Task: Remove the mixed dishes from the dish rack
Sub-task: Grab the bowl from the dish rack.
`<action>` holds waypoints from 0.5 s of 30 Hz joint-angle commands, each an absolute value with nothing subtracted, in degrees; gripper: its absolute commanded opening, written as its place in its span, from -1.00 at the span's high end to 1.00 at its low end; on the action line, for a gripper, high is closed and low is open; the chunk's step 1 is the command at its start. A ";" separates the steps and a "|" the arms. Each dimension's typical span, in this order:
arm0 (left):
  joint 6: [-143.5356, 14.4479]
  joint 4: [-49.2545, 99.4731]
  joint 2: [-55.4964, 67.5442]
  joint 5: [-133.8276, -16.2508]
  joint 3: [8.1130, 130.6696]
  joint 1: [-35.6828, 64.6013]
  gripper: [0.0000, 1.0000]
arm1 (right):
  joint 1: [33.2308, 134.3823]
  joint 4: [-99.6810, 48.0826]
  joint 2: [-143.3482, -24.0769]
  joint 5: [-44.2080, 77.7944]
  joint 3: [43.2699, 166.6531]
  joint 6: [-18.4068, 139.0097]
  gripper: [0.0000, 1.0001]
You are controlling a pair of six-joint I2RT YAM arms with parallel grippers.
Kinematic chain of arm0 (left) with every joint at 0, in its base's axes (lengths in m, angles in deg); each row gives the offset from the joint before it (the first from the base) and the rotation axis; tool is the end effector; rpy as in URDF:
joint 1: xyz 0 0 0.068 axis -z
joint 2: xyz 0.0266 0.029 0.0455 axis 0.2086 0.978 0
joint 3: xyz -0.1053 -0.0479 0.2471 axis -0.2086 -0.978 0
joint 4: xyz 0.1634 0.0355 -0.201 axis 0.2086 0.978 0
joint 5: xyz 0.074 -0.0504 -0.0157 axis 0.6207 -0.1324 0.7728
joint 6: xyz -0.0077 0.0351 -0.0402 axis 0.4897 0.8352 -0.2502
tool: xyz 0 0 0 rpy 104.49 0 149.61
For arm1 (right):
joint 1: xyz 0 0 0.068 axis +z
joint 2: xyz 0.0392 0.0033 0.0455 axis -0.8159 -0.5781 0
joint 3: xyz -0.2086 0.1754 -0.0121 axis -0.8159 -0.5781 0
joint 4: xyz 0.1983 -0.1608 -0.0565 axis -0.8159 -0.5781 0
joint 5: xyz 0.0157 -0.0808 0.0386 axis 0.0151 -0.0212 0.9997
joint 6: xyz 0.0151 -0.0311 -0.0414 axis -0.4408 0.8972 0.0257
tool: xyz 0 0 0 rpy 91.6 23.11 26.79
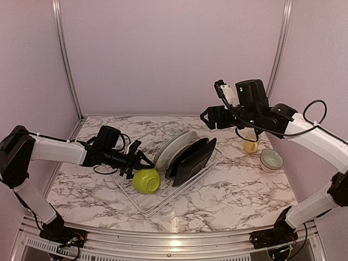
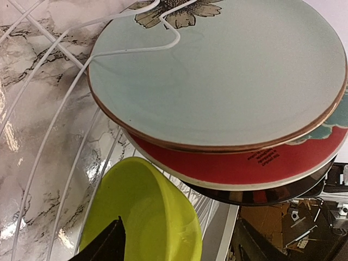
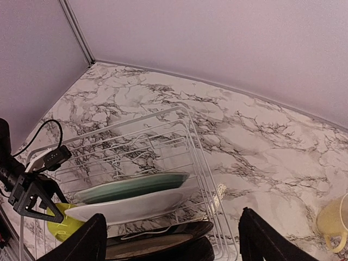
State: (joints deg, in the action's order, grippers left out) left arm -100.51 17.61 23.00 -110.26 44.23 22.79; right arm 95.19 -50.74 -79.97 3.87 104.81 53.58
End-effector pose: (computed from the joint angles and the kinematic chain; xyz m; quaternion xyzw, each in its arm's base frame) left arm 0.2543 -0.2067 0.1867 0.0761 0.8404 -0.5269 0.1015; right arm 0.2349 0.1964 0.3728 -0.1757 0.8356 0.2008 0.4803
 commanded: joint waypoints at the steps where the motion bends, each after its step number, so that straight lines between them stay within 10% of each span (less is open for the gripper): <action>1: -98.38 20.89 21.28 -110.25 43.98 23.02 -0.40 | 95.56 -50.12 -81.04 4.05 106.55 53.20 -0.60; 6: -91.08 32.83 20.42 -110.07 47.04 23.28 -0.55 | 95.55 -49.73 -81.47 4.07 106.07 53.02 -0.60; 15: -92.01 30.25 22.82 -113.82 47.23 24.26 0.03 | 95.56 -49.34 -81.53 4.94 105.56 52.17 -0.59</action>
